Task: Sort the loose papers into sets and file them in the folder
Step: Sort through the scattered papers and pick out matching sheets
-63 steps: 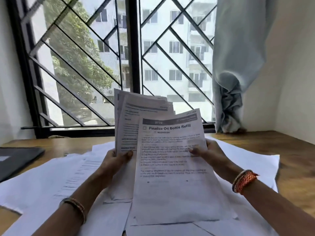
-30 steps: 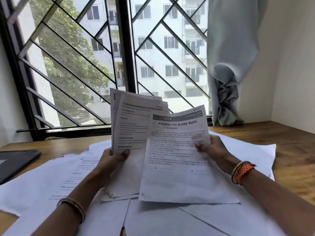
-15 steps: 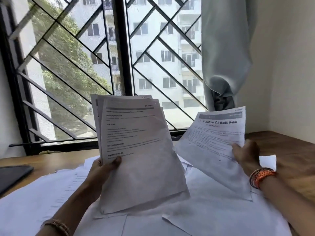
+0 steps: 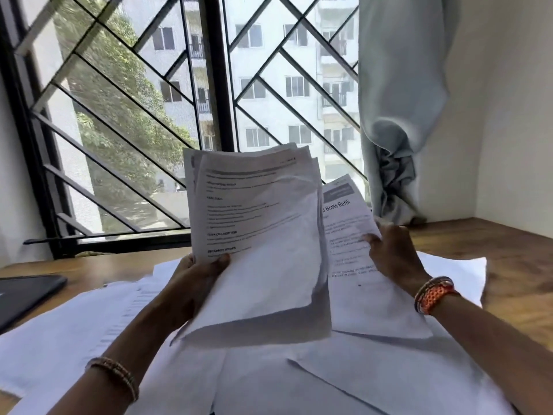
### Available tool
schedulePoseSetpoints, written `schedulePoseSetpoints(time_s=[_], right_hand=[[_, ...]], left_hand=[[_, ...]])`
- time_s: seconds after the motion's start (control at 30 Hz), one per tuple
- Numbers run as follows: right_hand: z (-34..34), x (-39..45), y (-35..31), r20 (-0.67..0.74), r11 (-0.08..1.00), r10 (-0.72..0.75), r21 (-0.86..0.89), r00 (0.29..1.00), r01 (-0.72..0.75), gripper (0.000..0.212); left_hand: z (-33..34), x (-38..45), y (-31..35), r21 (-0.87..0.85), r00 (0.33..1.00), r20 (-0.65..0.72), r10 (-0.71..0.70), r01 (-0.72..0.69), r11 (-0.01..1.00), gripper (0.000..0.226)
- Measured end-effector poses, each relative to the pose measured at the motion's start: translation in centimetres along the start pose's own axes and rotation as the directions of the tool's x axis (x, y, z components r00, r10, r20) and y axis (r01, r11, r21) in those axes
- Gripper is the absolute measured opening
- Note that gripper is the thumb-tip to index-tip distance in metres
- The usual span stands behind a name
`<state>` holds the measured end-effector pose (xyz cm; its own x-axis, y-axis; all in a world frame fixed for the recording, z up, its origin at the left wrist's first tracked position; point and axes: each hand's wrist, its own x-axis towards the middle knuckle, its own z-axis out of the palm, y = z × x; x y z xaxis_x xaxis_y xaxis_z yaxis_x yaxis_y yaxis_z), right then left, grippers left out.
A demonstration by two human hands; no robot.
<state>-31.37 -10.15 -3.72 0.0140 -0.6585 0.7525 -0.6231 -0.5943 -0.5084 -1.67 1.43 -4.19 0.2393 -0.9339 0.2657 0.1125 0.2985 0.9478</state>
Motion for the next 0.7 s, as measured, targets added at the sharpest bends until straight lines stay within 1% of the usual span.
schedulePoseSetpoints(time_s=[0.07, 0.1, 0.13, 0.2, 0.3, 0.37, 0.43, 0.47, 0.53, 0.57, 0.63, 0.67, 0.7], right_hand=[[0.0, -0.2, 0.3, 0.021, 0.981, 0.122, 0.147, 0.992, -0.124, 0.023], [0.2, -0.3, 0.3, 0.07, 0.95, 0.181, 0.245, 0.981, -0.193, 0.021], [0.4, -0.6, 0.0, 0.133, 0.91, 0.211, 0.334, 0.968, -0.245, 0.019], [1.2, -1.2, -1.0, 0.234, 0.838, 0.201, 0.462, 0.951, -0.29, 0.021], [2.0, -1.8, -3.2, 0.314, 0.752, 0.16, 0.576, 0.936, -0.321, 0.024], [2.1, -2.1, -3.9, 0.376, 0.699, 0.151, 0.613, 0.914, -0.368, 0.025], [2.0, -2.4, -3.9, 0.428, 0.667, 0.151, 0.621, 0.891, -0.412, 0.027], [2.1, -2.5, -3.8, 0.45, 0.656, 0.134, 0.628, 0.883, -0.42, 0.028], [2.1, -3.0, -4.1, 0.508, 0.628, 0.093, 0.638, 0.857, -0.446, 0.028], [2.1, -3.2, -4.4, 0.535, 0.602, 0.092, 0.642, 0.84, -0.475, 0.031], [1.7, -3.3, -5.1, 0.571, 0.538, 0.149, 0.638, 0.807, -0.551, 0.037], [1.4, -3.0, -5.2, 0.573, 0.537, 0.169, 0.629, 0.802, -0.562, 0.036], [1.3, -2.4, -4.9, 0.564, 0.562, 0.187, 0.61, 0.804, -0.559, 0.032]], left_hand=[[0.3, 0.3, -0.1, 0.041, 0.999, -0.027, 0.039, -0.037, 0.998, 0.011], [0.5, 0.4, -0.4, 0.077, 0.998, -0.044, 0.037, -0.033, 0.996, 0.01], [0.6, 0.4, -0.8, 0.114, 0.998, -0.063, 0.026, -0.019, 0.993, 0.008], [1.0, 0.3, -1.5, 0.177, 0.997, -0.078, 0.01, 0.004, 0.984, 0.009], [1.3, 0.2, -1.8, 0.275, 0.998, -0.051, 0.028, -0.013, 0.961, 0.013], [1.2, 0.4, -1.6, 0.282, 0.999, -0.037, 0.034, -0.022, 0.959, 0.009], [1.0, 0.4, -1.5, 0.281, 1.0, -0.014, 0.008, -0.003, 0.96, 0.008], [0.9, 0.3, -1.5, 0.284, 1.0, 0.012, -0.015, 0.011, 0.959, 0.017], [1.2, 0.1, -1.7, 0.258, 0.994, 0.067, -0.088, 0.068, 0.964, 0.043], [1.5, -0.1, -1.8, 0.237, 0.99, 0.078, -0.117, 0.096, 0.967, 0.049], [1.9, -0.4, -2.0, 0.196, 0.987, 0.07, -0.148, 0.132, 0.972, 0.049], [2.0, -0.3, -1.9, 0.172, 0.987, 0.061, -0.149, 0.137, 0.976, 0.044], [2.0, -0.3, -1.8, 0.145, 0.989, 0.039, -0.146, 0.139, 0.98, 0.036]])
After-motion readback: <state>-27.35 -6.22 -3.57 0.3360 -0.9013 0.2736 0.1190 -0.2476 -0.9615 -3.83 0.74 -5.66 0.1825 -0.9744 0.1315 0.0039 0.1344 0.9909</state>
